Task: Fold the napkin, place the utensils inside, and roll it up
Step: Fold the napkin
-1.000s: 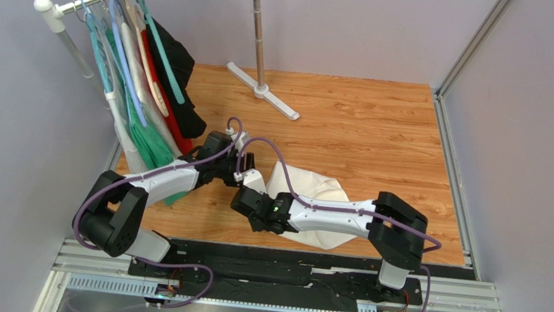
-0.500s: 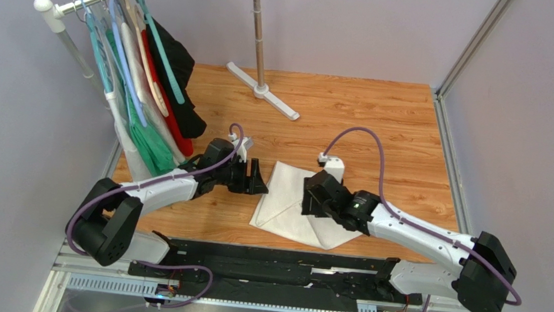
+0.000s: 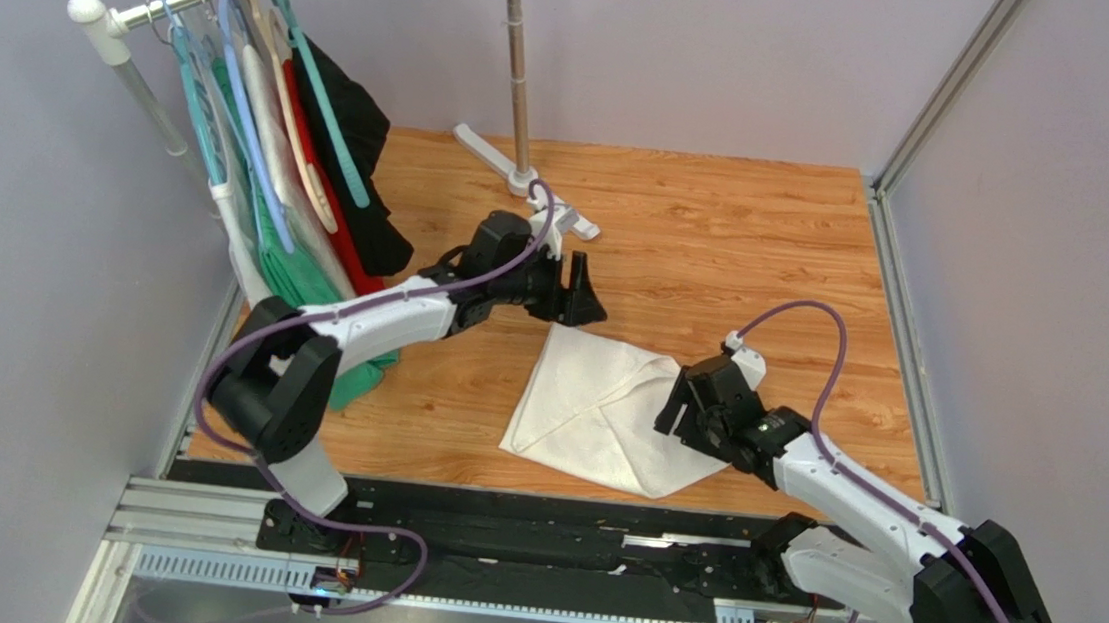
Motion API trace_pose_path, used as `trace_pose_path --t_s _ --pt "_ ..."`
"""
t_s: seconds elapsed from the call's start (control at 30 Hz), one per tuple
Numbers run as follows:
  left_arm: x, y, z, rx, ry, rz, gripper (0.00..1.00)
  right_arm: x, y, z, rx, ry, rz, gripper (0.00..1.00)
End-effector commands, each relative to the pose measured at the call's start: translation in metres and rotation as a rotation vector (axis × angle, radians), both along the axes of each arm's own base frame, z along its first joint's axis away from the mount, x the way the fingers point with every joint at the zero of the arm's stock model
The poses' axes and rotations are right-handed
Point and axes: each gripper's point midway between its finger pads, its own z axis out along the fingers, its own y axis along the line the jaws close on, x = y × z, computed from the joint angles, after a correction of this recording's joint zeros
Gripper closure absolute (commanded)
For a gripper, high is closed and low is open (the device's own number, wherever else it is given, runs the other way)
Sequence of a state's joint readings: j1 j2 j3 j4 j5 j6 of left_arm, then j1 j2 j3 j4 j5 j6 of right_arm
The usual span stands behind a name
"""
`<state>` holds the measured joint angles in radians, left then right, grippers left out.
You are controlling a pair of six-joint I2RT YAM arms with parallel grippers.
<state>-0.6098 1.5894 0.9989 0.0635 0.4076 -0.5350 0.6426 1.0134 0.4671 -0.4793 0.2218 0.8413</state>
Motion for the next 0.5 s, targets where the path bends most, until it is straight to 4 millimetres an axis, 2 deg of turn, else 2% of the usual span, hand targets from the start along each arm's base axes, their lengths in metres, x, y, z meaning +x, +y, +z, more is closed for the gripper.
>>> trace_pose_path --t_s 0.0,0.03,0.13,0.23,0.47 --pt "0.028 -0.033 0.003 -0.02 -0.07 -0.092 0.25 0.015 0.01 0.005 0.105 -0.039 -0.046 0.29" --pt "0.039 -0.041 -0.007 -0.003 -0.057 -0.108 0.25 0.015 0.009 0.002 0.107 -0.032 -0.05 0.29" --pt "0.054 -0.052 -0.029 0.028 -0.03 -0.125 0.25 0.019 0.007 -0.002 0.115 -0.019 -0.054 0.29" --pt "0.063 -0.059 -0.048 0.042 -0.005 -0.129 0.25 0.028 0.002 -0.004 0.129 -0.022 -0.078 0.29" --pt "0.065 -0.057 -0.083 0.099 0.054 -0.125 0.24 0.049 0.0 -0.012 0.149 0.005 -0.093 0.29"
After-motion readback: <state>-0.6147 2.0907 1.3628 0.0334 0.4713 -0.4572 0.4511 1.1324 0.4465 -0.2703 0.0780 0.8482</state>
